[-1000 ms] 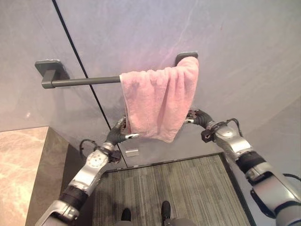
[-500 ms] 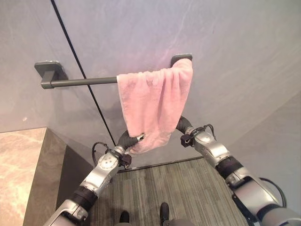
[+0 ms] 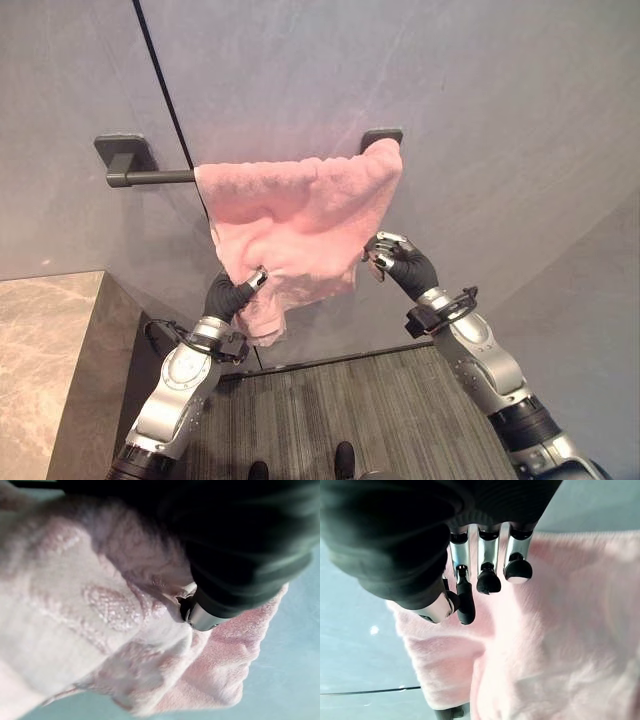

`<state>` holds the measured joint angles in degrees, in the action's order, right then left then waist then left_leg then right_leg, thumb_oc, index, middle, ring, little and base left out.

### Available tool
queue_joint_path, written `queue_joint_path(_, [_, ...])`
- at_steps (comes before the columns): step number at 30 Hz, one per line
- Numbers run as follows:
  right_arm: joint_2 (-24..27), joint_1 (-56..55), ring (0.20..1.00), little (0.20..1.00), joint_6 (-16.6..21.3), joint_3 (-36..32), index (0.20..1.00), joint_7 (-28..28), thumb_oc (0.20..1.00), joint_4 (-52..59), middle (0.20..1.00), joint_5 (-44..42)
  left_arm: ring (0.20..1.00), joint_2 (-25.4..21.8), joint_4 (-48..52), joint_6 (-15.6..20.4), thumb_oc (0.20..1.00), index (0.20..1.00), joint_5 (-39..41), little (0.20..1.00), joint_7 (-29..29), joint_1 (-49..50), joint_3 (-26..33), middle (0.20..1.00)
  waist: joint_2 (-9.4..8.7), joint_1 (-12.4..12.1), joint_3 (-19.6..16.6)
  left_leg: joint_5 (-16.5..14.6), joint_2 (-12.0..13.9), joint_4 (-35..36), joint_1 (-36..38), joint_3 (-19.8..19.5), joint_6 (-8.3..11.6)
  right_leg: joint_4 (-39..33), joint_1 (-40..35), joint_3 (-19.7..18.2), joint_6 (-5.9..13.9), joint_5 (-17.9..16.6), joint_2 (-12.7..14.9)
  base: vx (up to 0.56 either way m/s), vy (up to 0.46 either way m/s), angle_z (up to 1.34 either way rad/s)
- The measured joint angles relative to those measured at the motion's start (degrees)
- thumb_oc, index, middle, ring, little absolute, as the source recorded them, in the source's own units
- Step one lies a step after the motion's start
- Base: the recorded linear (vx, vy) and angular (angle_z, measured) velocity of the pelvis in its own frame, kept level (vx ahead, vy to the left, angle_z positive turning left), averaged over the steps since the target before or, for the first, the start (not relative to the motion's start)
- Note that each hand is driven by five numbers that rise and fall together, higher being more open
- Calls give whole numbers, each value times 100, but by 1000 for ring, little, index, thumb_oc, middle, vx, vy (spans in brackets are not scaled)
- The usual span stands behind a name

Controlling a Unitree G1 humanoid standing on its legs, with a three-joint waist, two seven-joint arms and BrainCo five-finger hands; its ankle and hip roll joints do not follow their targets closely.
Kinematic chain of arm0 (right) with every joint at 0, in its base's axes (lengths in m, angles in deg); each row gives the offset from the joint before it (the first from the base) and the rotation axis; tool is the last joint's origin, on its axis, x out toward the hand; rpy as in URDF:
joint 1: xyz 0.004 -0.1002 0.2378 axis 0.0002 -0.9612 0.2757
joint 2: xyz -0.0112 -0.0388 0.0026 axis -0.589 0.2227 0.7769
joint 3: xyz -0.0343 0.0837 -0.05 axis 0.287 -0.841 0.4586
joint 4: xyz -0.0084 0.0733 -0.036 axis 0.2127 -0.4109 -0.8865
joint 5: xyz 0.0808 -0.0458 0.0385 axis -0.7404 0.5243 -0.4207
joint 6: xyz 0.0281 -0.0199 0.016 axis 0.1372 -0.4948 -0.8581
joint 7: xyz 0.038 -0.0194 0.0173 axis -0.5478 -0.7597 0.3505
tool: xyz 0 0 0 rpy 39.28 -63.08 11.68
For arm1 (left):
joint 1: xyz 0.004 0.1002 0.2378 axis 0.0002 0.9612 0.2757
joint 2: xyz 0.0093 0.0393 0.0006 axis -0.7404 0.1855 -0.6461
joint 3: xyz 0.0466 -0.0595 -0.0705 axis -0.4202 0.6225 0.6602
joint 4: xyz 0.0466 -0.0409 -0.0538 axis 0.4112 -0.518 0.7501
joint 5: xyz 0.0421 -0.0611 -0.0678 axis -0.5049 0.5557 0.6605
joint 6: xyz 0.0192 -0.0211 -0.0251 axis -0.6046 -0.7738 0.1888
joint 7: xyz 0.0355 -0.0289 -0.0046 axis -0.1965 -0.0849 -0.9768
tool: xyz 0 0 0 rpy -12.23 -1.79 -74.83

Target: Put brush and paste in cup on sink, flatten towel.

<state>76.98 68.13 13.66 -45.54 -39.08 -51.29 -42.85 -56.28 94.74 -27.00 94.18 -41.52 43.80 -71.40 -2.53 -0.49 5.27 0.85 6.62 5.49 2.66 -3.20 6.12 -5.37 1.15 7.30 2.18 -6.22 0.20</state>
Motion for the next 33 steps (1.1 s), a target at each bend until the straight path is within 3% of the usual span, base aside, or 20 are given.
queue_joint_path(3, [-175,75,200,200,85,164,200,-41,200,-93,200,112,200,141,-98,111,200,200,7,200,-156,82,-19,200,-36,-51,-66,13,-12,-23,-78,-109,17,-6,11,125,-18,36,7,-16,-3,23])
queue_joint_path(4, [-351,97,200,200,86,294,200,-127,200,-138,200,161,200,133,-156,112,200,200,14,200,-354,217,-1,200,-34,-270,-64,39,-17,-23,-94,-108,33,25,22,126,-20,36,8,0,0,0])
queue_joint_path(6, [-527,148,200,200,81,452,200,-214,200,-162,200,160,200,116,-145,124,200,200,28,200,-488,331,53,200,-23,-358,-58,37,-22,-24,-104,-118,30,17,21,147,-32,34,18,-4,-1,2])
queue_joint_path(11, [-567,704,200,200,86,915,200,-343,200,-172,200,384,200,112,-145,264,200,200,60,200,-777,457,168,200,-28,-521,-61,38,-53,-26,-169,-263,30,24,22,291,-10,51,60,-7,3,16])
queue_joint_path(17, [-564,711,200,200,41,951,200,-617,200,-900,200,794,200,100,-1005,190,200,200,90,200,-768,552,88,200,-32,-522,-53,39,-91,-26,-193,-253,28,31,77,281,-1,46,93,-4,6,0])
queue_joint_path(22, [-508,411,200,200,74,783,200,-795,200,-401,200,1000,200,-222,-574,51,200,200,-111,200,-764,528,125,200,-32,-473,78,37,-80,-25,-190,-235,29,19,94,254,8,53,83,2,7,-2])
queue_joint_path(28, [-545,-79,200,200,18,460,200,-875,200,-668,200,1006,200,-133,-966,-63,200,200,-218,200,-716,501,-22,200,-58,-326,94,7,-91,-25,-143,-78,-12,28,114,119,42,64,89,6,20,-11])
queue_joint_path(29, [-539,-149,272,272,20,422,272,-924,272,-681,272,998,426,-126,-983,-74,426,426,-220,426,-713,531,-37,426,-44,-253,103,-6,-79,-22,-98,-43,-28,20,97,81,59,73,95,14,13,-20])
queue_joint_path(30, [-549,-202,404,404,20,419,404,-929,404,-691,404,998,536,-115,-1009,-80,536,536,-220,536,-714,532,-62,536,-37,-204,104,-9,-80,-21,-77,-45,-33,18,68,81,61,74,98,11,20,-13])
queue_joint_path(31, [-550,-243,404,404,20,426,404,-930,404,-692,404,998,589,-116,-1015,-88,589,589,-224,589,-706,530,-87,589,-37,-173,103,-14,-80,-21,-68,-39,-40,22,63,78,61,74,98,1,12,-4])
queue_joint_path(32, [-545,-283,1000,1000,20,416,1000,-939,1000,-703,1000,999,1000,-116,-1029,-92,1000,1000,-275,1000,-696,516,-90,1000,-41,-149,101,-14,-78,-22,-71,-3,-40,26,79,62,62,73,96,-5,14,-8])
queue_joint_path(33, [-544,-305,1000,1000,19,408,1000,-949,1000,-734,1000,999,1000,-117,-1044,-113,1000,1000,-341,1000,-697,523,-87,1000,-39,-142,102,-13,-77,-22,-66,39,-40,31,81,47,65,63,96,-10,12,-10])
